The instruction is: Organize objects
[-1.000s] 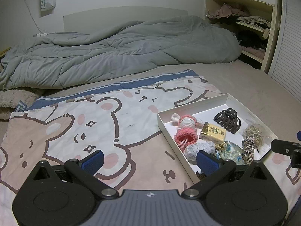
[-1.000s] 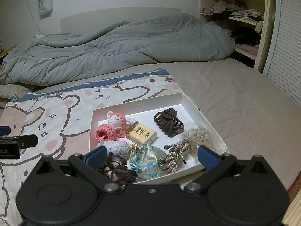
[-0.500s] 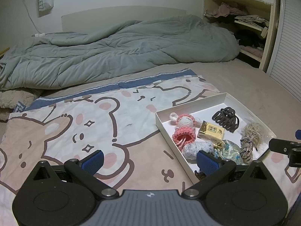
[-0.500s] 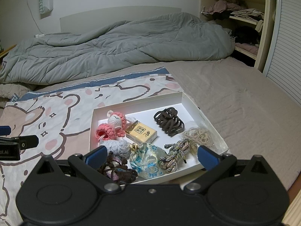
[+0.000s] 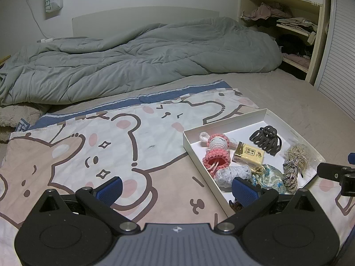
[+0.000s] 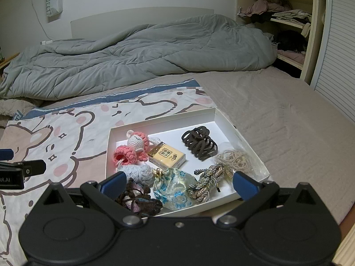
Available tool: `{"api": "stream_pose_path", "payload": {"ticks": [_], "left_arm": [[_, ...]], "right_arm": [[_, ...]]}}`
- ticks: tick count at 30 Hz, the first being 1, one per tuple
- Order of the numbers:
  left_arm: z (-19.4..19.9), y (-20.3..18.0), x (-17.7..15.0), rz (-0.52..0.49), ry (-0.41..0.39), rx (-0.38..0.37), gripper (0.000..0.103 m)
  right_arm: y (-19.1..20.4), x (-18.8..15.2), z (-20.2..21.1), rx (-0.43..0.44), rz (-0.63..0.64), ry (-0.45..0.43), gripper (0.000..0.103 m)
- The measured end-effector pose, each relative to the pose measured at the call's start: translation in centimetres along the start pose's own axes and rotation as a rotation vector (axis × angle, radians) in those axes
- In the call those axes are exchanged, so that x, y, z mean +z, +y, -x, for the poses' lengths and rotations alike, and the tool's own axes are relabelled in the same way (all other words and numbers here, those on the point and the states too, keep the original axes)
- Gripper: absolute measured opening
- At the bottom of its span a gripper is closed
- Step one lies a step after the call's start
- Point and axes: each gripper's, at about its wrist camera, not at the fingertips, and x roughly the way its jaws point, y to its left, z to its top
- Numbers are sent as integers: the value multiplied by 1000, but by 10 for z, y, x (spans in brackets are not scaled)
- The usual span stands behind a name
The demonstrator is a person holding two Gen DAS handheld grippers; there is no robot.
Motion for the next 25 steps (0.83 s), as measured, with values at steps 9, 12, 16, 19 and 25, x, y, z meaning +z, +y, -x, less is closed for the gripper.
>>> {"api": "stream_pose_path", "payload": {"ticks": [9,12,16,19,25], "left_arm": [[0,-1,-1,-1,1,-1,103],[0,-1,-1,-1,1,0,103],[0,-1,-1,1,2,-1,103],[-1,-1,-2,1,5,-1,103],[-2,-2,-3,1,10,-4,103]], "right_arm": [[0,0,0,1,0,1,103],[0,0,0,1,0,1,103],[0,0,0,1,-1,1,103],[0,0,0,1,0,2,103],[0,0,0,1,-1,2,103]]}}
